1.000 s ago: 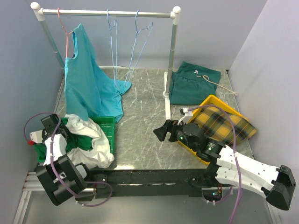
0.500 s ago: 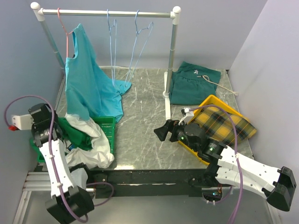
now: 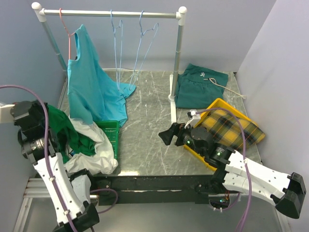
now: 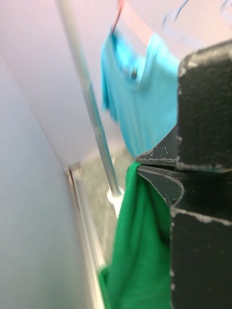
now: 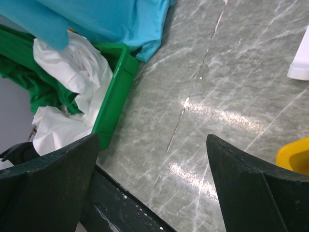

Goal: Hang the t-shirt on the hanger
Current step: Pick up the T-shirt and place it in the bin.

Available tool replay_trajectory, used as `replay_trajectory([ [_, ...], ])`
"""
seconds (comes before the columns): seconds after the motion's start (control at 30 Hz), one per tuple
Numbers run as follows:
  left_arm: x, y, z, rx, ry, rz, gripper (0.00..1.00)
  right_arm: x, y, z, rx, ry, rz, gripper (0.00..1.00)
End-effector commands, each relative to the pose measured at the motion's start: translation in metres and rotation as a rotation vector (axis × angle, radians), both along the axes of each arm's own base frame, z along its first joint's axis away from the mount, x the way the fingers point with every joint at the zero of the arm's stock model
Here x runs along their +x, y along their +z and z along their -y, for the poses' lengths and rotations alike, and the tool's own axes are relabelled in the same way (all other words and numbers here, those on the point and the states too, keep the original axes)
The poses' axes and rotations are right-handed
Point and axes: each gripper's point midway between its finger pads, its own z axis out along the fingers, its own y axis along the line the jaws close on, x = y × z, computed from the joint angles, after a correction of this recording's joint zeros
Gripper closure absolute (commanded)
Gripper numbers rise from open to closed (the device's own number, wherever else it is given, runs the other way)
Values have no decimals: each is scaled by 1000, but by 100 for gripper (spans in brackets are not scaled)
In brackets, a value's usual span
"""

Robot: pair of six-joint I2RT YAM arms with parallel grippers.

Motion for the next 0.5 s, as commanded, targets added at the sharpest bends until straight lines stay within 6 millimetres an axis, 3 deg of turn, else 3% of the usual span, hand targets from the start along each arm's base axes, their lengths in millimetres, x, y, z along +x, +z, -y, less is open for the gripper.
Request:
replay_trajectory([
  [0.0, -11, 99, 31, 183, -141, 175, 99, 8, 42, -4, 47, -5, 71, 0],
  [0.03, -13, 111, 38, 202, -167, 196, 99, 8, 45, -3, 48, -6, 77, 0],
  [0.07, -21, 137, 45, 245, -184, 249, 99, 8, 48, -2, 44, -8, 79, 0],
  [0.27, -56, 218, 86, 366, -285, 421, 99, 8, 69, 6, 45, -25, 120, 0],
  [0.33, -58, 237, 99, 394, -346, 476, 99, 8, 75, 8, 44, -29, 134, 0],
  [0.4, -66, 261, 126, 438, -460, 558, 99, 9, 79, 10, 43, -37, 141, 0],
  [0.47, -71, 270, 149, 449, -573, 606, 99, 9, 82, 11, 41, -40, 148, 0],
])
